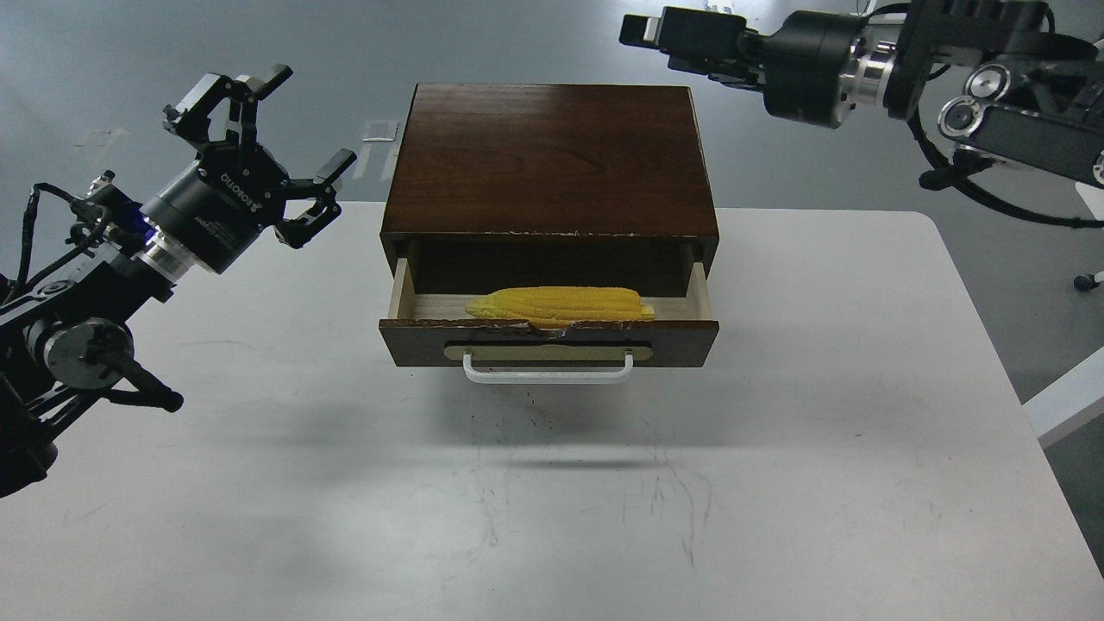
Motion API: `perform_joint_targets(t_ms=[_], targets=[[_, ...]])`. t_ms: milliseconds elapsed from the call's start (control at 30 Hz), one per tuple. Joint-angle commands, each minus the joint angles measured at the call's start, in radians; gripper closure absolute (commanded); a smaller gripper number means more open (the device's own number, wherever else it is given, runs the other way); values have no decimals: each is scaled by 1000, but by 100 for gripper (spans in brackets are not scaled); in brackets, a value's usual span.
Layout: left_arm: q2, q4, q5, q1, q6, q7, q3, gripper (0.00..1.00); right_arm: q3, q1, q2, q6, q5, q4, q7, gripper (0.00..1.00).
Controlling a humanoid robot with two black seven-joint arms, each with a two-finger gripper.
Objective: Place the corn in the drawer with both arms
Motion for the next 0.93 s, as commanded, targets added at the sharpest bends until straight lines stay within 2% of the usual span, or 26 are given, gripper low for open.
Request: perform_joint_targets(t_ms=[0,100,300,500,600,900], targets=[[-10,0,2,7,0,0,0,2,163,-196,-40,0,141,-14,0,5],[-13,0,4,17,0,0,0,2,281,-354,-35,-4,245,-60,0,5],[-15,0,5,39,0,0,0,2,370,-541,-9,8,411,-127,0,4],[-15,0,5,44,0,0,-4,2,373,-609,26,6,470,-126,0,3],[-16,0,5,44,0,0,-6,2,372,-614,32,5,468,-123,0,0],[-21,0,5,48,0,0,-15,2,384,-614,54,11,468,-114,0,0]])
